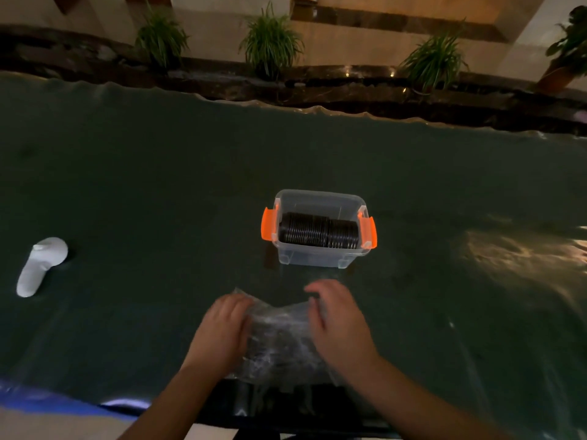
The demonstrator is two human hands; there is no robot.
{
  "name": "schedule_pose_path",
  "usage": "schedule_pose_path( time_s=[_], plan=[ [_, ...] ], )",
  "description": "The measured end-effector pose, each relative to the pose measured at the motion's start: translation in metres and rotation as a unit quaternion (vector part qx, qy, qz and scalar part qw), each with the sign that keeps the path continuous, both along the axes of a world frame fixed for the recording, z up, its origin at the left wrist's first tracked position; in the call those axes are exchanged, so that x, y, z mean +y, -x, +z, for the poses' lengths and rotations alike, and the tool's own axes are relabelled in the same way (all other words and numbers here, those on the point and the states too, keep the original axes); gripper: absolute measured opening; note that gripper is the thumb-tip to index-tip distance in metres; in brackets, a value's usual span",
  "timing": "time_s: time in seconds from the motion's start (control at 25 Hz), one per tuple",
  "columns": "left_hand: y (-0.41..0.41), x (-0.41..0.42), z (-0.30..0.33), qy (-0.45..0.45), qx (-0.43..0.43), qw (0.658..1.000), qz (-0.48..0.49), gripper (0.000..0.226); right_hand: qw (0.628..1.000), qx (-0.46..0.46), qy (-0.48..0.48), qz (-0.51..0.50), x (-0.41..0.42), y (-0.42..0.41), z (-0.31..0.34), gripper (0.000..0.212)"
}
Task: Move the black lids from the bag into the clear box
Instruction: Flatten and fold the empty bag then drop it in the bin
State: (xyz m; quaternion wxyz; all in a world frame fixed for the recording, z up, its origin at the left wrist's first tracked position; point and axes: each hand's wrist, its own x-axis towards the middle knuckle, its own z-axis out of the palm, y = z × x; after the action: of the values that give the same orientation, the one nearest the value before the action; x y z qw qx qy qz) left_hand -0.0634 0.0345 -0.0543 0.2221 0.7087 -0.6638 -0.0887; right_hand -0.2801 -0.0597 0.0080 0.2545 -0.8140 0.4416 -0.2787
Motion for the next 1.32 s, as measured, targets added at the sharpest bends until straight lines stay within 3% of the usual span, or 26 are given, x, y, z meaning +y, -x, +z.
schedule_pose_path(
  time_s=[0.12,0.2,0.24,0.32,0.4,0.48,0.6,0.64,0.72,0.84,0.96,1.04,1.2,1.32],
  plan=[
    [0.003,-0.012,-0.005,-0.187,-0.031,0.97,-0.153,0.06,0.977,0.172,-0.089,0.089,0.008,-0.039,-0.015,0.025],
    [0.002,-0.014,-0.015,-0.261,-0.061,0.948,-0.172,0.077,0.942,0.293,-0.137,0.089,0.014,-0.039,-0.033,0.024],
    [0.0,-0.014,-0.018,-0.264,-0.053,0.95,-0.159,0.077,0.929,0.318,-0.169,0.081,0.019,-0.033,-0.041,0.024],
    [-0.004,-0.018,-0.02,-0.224,-0.007,0.966,-0.126,0.056,0.927,0.324,-0.179,0.056,0.022,-0.02,-0.049,0.028],
    [-0.008,-0.032,-0.019,-0.196,0.005,0.976,-0.097,0.039,0.951,0.299,-0.08,0.014,0.008,-0.01,-0.056,0.037],
    [-0.012,-0.05,-0.019,-0.193,-0.071,0.975,-0.08,0.045,0.942,0.334,-0.027,0.024,-0.015,-0.006,-0.057,0.047],
    [-0.012,-0.071,-0.018,-0.247,-0.19,0.945,-0.101,0.046,0.88,0.43,-0.157,0.123,-0.038,0.001,-0.046,0.05],
    [-0.012,-0.075,-0.019,-0.264,-0.212,0.934,-0.109,0.042,0.873,0.425,-0.193,0.141,-0.038,0.006,-0.043,0.038],
    [-0.014,-0.078,-0.021,-0.273,-0.238,0.926,-0.112,0.033,0.901,0.36,-0.193,0.144,-0.037,0.018,-0.039,0.02],
    [-0.022,-0.082,-0.022,-0.264,-0.213,0.939,-0.053,0.028,0.953,0.271,-0.056,0.126,-0.036,0.034,-0.031,0.004],
    [-0.027,-0.083,-0.015,-0.223,-0.151,0.961,0.056,0.025,0.941,0.31,0.042,0.133,-0.038,0.039,-0.026,0.012],
    [-0.024,-0.08,-0.007,-0.166,-0.111,0.975,0.093,0.028,0.912,0.384,-0.001,0.143,-0.039,0.038,-0.025,0.025],
    [-0.004,-0.053,0.005,-0.029,-0.055,0.997,0.053,0.038,0.964,0.244,0.037,0.102,-0.024,0.004,-0.027,0.054],
    [0.012,-0.023,-0.008,-0.108,-0.061,0.992,-0.029,0.064,0.969,0.201,0.022,0.14,0.001,-0.034,-0.051,0.06]
  ],
)
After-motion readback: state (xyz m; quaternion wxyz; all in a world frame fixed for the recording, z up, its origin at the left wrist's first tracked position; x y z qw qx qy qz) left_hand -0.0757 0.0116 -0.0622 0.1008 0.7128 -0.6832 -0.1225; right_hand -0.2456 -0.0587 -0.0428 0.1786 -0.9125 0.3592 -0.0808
